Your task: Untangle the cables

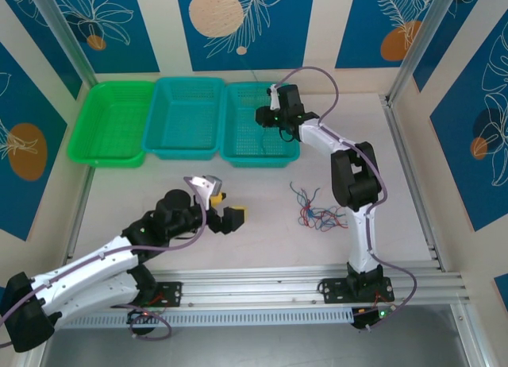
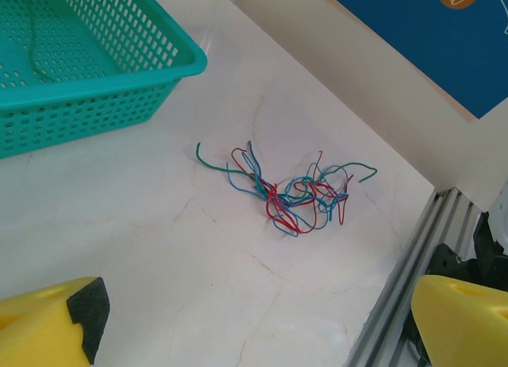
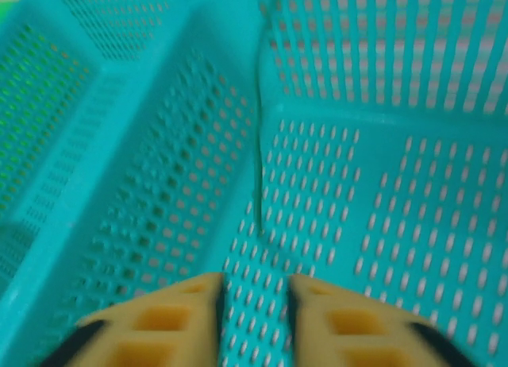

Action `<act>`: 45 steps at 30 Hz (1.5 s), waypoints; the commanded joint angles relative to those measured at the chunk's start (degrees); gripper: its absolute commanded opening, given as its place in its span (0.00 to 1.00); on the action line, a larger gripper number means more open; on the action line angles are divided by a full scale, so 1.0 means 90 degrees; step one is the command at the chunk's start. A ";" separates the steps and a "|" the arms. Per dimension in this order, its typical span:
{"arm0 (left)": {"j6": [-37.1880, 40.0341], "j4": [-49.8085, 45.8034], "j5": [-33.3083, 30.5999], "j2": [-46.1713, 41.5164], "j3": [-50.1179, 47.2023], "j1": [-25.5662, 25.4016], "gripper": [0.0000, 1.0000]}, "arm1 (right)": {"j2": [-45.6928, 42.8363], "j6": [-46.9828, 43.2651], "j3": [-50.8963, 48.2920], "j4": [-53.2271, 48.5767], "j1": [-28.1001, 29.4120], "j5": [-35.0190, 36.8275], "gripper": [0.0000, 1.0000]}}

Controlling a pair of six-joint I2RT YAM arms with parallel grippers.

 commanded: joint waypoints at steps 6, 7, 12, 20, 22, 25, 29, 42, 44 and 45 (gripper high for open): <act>0.0076 0.0130 -0.0097 0.0487 0.0310 -0.0033 0.99 | -0.1301 0.0058 0.0437 -0.0826 0.0011 -0.0086 0.45; 0.0072 0.0138 -0.0074 0.0564 0.0355 -0.0035 0.99 | -0.1577 0.0073 0.0308 -0.0824 0.0000 -0.0085 0.45; 0.0123 0.0387 -0.0065 0.0965 0.0416 -0.0043 1.00 | -0.3621 0.0257 -0.1418 -0.0486 -0.0054 -0.0011 0.45; 0.0301 0.0516 -0.0589 0.1644 0.0603 -0.0037 1.00 | -0.7134 0.1496 -0.5089 -0.0864 -0.0180 0.1232 0.50; 0.0358 0.0518 -0.0645 0.1756 0.0657 -0.0037 1.00 | -0.7760 0.2044 -0.5873 -0.1188 -0.0181 0.1583 0.50; 0.0385 0.0515 -0.0703 0.1874 0.0706 -0.0034 1.00 | -0.8203 0.2684 -0.6732 -0.1891 -0.0188 0.1832 0.50; 0.0347 0.0530 -0.0793 0.1945 0.0677 -0.0036 1.00 | -0.7675 0.2548 -0.7198 -0.2414 -0.0188 0.1562 0.50; 0.0230 0.0290 -0.0870 0.2029 0.0655 -0.0022 1.00 | -0.4014 0.2510 -0.6326 -0.2669 0.1173 0.2105 0.63; 0.0211 0.0225 -0.0927 0.2007 0.0644 -0.0023 1.00 | -0.4041 0.2531 -0.6336 -0.2547 0.1359 0.2331 0.48; 0.0181 0.0180 -0.0982 0.1991 0.0639 -0.0023 1.00 | -0.4105 0.2494 -0.6347 -0.2467 0.1379 0.2278 0.37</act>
